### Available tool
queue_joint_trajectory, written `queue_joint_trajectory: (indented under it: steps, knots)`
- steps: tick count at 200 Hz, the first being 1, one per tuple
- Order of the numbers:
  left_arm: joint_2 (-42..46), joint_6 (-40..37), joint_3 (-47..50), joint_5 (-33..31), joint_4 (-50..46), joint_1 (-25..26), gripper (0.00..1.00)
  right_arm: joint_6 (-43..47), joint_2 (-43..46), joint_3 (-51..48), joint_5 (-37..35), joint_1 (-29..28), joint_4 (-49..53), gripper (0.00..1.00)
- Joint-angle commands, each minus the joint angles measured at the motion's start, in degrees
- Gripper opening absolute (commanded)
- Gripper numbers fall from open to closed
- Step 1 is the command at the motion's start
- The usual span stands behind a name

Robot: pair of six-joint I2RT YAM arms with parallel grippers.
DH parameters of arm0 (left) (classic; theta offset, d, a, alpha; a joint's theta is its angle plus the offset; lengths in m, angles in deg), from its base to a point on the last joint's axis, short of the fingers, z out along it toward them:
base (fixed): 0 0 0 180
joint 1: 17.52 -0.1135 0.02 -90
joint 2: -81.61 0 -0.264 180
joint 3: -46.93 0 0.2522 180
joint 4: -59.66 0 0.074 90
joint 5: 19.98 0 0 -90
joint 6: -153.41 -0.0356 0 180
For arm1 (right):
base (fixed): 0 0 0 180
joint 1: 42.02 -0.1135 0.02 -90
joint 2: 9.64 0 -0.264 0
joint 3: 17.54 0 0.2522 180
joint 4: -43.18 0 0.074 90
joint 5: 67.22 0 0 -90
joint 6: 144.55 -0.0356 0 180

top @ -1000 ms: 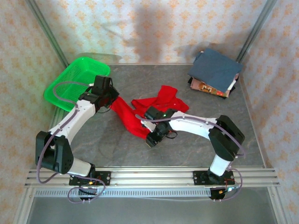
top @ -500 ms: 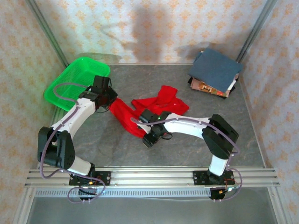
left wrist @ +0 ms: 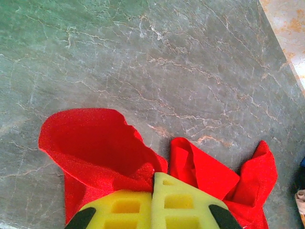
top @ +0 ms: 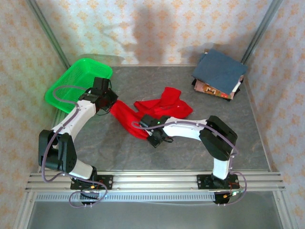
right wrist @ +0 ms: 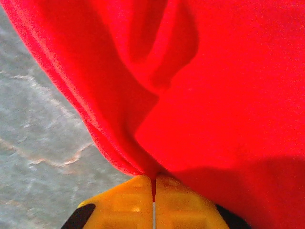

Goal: Fold and stack the t-shirts

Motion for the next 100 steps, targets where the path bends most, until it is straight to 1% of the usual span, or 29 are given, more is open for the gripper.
queue_joint_trajectory:
  steps: [1,8,32,52,79,100]
  knots:
    - [-0.2,-0.68,0.4,0.43,-1.36,-1.29,0.0,-1.13,4.9,0.55,-8.85,0.08,-1.07,0.03]
    - [0.05,-0.75,0.26,0.79,-1.47,-1.56,0.0,-1.23,6.79,0.55,-9.05,0.48,-0.78,0.0]
    - [1.35,-1.45,-1.89,1.83,-2.84,-2.16,0.0,-0.45,14.72,0.9,-8.16,2.5,1.38,0.0]
    - [2.42,-1.83,-4.81,3.42,-3.96,-2.56,0.0,1.43,21.29,1.07,-7.15,5.41,3.66,0.0]
    - [3.63,0.44,-8.16,6.28,-3.27,-3.67,0.0,5.72,28.13,2.79,-6.61,9.37,5.63,0.0]
    - [4.09,3.06,-10.81,8.31,-1.88,-5.0,0.0,8.27,30.64,5.48,-4.47,13.66,6.45,0.0]
